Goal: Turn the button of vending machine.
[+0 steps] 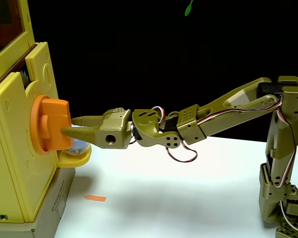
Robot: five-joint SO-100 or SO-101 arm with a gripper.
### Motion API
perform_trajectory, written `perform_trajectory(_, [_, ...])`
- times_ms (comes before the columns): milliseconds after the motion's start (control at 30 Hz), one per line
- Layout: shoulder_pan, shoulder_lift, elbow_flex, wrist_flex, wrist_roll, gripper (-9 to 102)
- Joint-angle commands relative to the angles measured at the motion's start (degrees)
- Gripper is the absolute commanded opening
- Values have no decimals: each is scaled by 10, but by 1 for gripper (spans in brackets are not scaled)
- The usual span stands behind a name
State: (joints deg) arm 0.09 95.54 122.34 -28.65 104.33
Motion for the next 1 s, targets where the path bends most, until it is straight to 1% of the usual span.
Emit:
perform_trajectory(0, [3,48,18,-4,-11,26])
perform_trajectory(133, [13,106,80,-1,-86,25])
perform_trajectory(300, [14,200,144,78,-205,26])
perform_trajectory(467, [17,300,202,165,-296,25])
perform_trajectory(533, [21,341,222,193,-348,24])
perform_trajectory(633, [33,402,244,251,-471,25])
perform_trajectory(733, [37,461,257,287,-647,27])
perform_trajectory(867, [46,533,275,275,-867,27])
perform_trajectory(933, [40,570,305,250,-941,26])
perform_trajectory(967, [38,588,324,239,-959,24])
